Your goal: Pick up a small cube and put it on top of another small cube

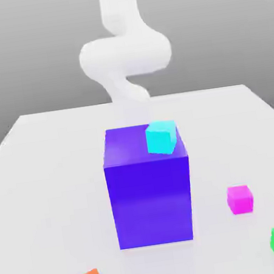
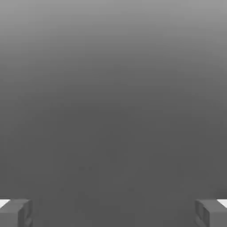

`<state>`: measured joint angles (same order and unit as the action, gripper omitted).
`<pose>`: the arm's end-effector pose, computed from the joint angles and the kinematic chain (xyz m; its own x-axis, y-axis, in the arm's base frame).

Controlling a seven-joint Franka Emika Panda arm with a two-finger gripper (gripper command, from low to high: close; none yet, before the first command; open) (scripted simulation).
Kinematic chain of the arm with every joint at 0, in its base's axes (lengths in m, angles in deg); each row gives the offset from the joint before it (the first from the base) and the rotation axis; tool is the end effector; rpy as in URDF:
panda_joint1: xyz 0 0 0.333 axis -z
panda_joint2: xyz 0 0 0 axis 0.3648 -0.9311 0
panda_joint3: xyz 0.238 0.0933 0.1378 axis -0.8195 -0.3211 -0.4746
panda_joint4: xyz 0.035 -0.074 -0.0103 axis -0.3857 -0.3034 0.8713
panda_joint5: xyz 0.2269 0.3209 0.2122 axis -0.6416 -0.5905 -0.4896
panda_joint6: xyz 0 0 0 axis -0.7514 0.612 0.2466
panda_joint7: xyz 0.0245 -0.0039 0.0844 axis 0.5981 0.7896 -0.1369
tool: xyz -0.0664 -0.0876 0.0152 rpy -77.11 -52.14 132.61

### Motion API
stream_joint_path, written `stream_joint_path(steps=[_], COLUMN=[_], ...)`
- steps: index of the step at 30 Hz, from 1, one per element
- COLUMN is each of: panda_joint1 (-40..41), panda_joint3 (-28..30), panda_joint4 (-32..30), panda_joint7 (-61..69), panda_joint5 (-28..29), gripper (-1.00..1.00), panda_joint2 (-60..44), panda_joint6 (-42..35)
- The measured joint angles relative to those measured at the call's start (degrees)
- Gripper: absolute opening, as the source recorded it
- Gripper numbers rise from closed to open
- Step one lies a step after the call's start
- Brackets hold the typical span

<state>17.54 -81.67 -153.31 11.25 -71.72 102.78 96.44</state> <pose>0.4529 0.0289 0.6357 0.6135 -0.6125 0.4984 -0.4360 -0.7890 -0.4329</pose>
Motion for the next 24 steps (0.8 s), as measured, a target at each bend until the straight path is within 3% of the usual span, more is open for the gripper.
stream_joint_path(steps=[16,20,24], panda_joint1=[-22.6,-26.8,-28.3], panda_joint3=[-4.0,-6.2,-4.4], panda_joint4=[-20.3,-25.0,-24.7], panda_joint7=[39.3,46.2,45.4], panda_joint5=[-2.2,0.6,4.4], gripper=[0.00,0.00,0.00], panda_joint2=[-34.1,-42.4,-50.7], panda_joint6=[22.3,27.8,34.2])
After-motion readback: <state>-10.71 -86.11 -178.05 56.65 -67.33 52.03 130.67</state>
